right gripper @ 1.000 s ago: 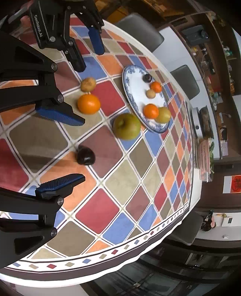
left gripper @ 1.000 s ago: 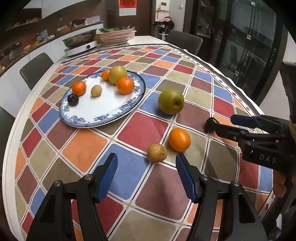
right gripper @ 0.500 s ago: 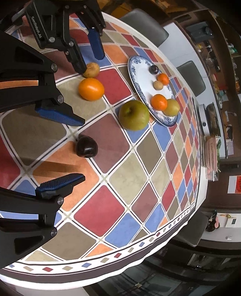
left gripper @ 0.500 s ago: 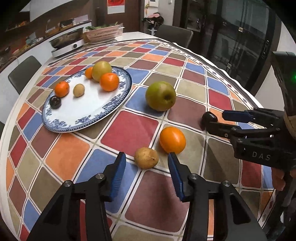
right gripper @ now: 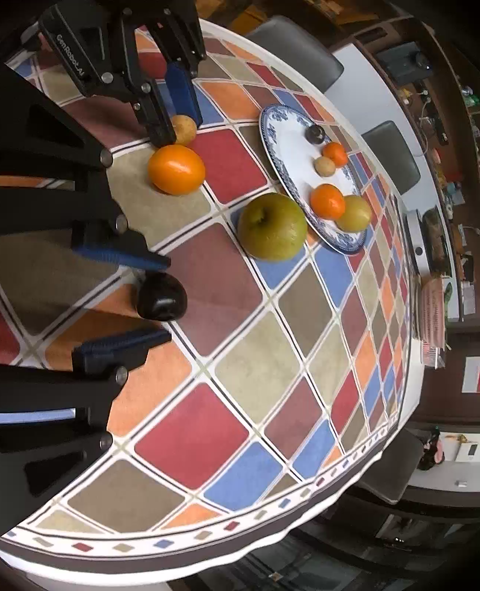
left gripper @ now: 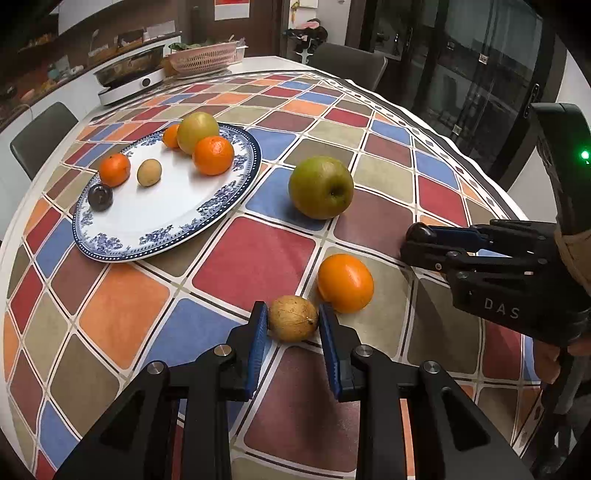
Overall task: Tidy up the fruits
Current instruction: 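Grasp the brown kiwi with the left tool while the right tool grasps the dark plum, then carry the kiwi and plum with both tools over the plate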
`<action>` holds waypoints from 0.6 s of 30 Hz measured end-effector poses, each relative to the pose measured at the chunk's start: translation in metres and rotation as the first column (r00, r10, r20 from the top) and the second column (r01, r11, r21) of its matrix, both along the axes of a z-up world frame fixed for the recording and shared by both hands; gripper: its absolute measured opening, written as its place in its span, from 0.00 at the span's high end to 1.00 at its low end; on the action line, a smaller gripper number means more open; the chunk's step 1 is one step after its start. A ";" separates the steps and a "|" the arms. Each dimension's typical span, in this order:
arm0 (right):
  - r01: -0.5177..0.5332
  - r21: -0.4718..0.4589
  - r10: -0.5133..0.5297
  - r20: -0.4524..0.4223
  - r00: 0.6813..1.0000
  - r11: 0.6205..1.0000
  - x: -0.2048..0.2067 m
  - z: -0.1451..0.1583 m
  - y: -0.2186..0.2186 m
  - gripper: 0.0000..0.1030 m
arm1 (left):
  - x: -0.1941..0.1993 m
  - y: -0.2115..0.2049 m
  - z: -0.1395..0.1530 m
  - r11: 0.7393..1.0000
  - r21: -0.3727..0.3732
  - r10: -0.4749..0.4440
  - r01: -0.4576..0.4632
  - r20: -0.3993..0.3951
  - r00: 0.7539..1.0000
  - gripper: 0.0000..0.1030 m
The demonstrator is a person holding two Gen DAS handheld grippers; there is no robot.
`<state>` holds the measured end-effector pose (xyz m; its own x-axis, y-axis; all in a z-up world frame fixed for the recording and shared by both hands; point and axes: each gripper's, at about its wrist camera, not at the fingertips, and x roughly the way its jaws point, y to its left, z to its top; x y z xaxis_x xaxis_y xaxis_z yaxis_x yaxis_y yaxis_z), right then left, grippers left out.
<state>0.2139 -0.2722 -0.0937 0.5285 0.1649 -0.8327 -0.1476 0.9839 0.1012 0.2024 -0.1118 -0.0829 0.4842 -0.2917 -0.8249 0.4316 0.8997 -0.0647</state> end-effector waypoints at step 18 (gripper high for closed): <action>-0.052 0.079 0.047 0.072 0.996 0.996 -0.022 0.042 0.017 0.73 | -0.015 0.019 0.042 0.996 -0.061 0.070 -0.067 0.048 0.996 0.72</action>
